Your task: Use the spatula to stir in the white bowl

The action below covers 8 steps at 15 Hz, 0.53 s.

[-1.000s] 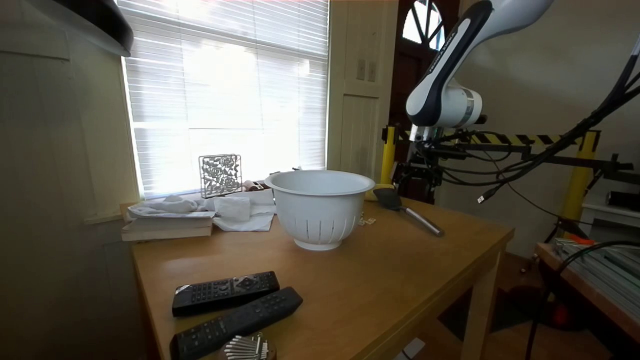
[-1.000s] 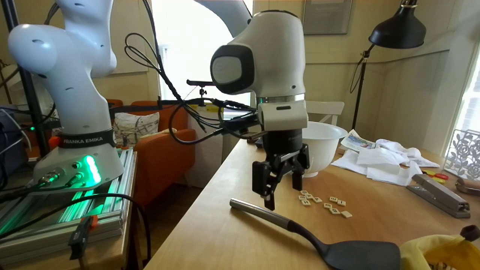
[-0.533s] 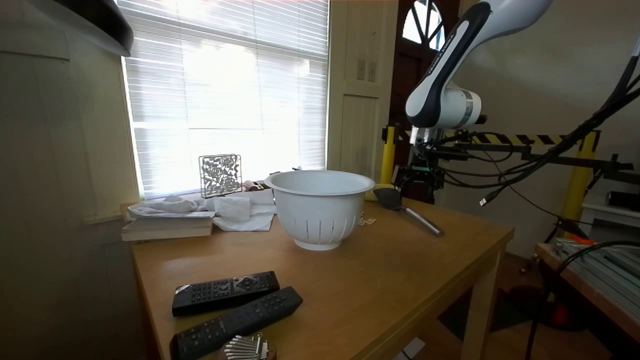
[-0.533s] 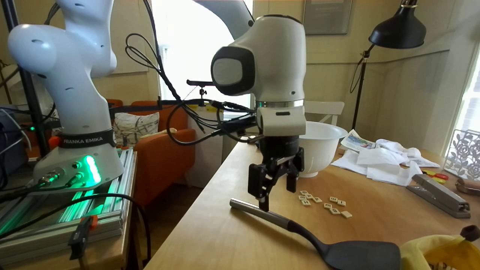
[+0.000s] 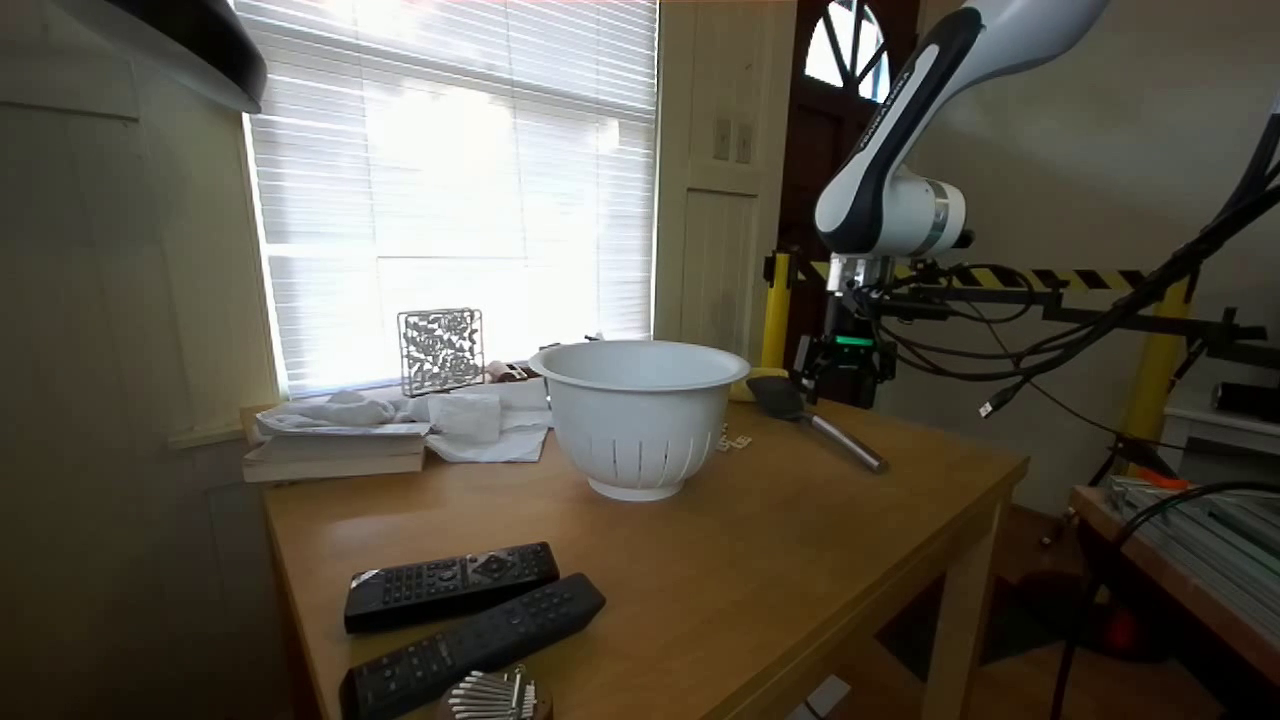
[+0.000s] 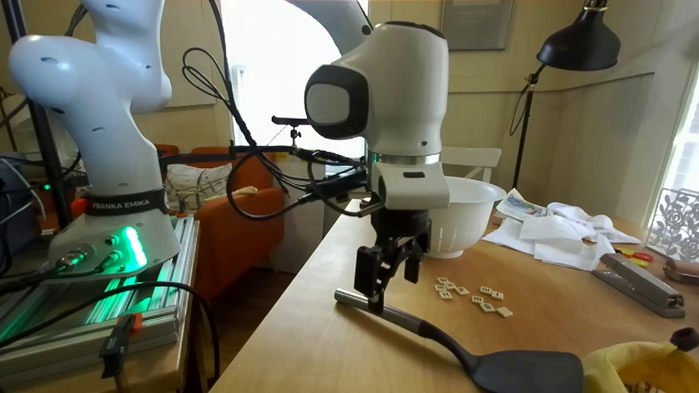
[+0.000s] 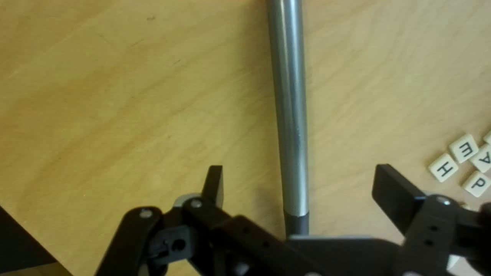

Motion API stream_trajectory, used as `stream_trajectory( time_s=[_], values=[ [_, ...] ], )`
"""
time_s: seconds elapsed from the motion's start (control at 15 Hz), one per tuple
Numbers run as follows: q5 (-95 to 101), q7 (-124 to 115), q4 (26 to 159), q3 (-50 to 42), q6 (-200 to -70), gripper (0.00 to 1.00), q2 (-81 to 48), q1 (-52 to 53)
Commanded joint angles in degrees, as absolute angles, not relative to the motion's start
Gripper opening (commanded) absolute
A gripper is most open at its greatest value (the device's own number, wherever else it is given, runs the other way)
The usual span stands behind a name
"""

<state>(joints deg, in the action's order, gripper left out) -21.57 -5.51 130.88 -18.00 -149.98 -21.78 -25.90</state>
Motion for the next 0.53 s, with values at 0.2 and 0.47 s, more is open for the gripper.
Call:
stream_trajectory(
  time_s=[0.2, 0.47],
  values=[
    [-26.93, 5.09, 131.14, -13.51, -154.66, 1.00, -23.15, -30.67],
    [-29.84, 9.34, 132.05, -10.22, -159.71, 1.00, -24.22, -32.83]
  ],
)
